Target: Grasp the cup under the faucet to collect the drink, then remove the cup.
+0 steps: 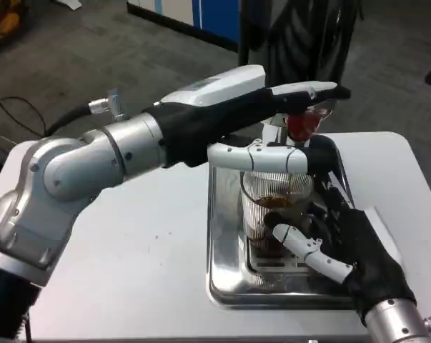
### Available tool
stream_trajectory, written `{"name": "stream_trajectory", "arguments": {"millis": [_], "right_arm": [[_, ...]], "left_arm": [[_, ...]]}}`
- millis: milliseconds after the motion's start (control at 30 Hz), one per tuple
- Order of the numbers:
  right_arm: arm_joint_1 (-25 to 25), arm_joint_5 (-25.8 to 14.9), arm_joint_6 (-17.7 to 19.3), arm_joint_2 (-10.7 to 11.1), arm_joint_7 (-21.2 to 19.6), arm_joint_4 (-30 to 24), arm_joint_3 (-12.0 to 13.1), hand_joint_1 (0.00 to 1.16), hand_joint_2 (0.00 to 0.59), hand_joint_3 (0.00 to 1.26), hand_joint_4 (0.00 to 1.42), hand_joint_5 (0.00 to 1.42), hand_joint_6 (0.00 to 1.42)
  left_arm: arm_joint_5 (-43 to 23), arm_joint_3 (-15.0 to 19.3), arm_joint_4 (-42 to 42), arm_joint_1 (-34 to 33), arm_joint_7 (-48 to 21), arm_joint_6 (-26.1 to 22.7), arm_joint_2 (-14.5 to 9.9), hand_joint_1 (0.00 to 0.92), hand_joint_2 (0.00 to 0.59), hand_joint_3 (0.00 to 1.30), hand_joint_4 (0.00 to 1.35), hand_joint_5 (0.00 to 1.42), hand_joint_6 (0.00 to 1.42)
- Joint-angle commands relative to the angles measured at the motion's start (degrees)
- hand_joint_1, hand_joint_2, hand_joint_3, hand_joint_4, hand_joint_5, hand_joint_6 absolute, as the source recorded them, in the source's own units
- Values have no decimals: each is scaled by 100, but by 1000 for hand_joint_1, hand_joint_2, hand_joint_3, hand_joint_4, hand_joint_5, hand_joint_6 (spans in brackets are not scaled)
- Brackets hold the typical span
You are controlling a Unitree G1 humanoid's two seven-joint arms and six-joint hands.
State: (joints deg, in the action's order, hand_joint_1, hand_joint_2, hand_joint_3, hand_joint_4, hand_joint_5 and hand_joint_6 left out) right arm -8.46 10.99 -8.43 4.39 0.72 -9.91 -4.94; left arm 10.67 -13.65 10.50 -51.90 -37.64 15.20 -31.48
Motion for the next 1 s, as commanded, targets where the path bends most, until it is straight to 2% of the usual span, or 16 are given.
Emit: {"name": "stream_trajectory", "arguments": {"millis": [33,700,1000], "right_arm": [[-110,19,-32,-80,-74,152,-47,629,221,26,54,184,98],[-460,9,52,-58,-174,525,15,617,229,27,54,184,81],[-513,-7,47,-61,-178,553,52,615,230,33,54,184,81]], "left_arm": [[151,-4,224,247,-173,-203,-197,0,93,98,0,50,77],[97,0,646,124,-121,65,-186,0,91,98,0,50,77],[-191,227,800,128,-38,117,-69,0,90,98,0,49,77]]}}
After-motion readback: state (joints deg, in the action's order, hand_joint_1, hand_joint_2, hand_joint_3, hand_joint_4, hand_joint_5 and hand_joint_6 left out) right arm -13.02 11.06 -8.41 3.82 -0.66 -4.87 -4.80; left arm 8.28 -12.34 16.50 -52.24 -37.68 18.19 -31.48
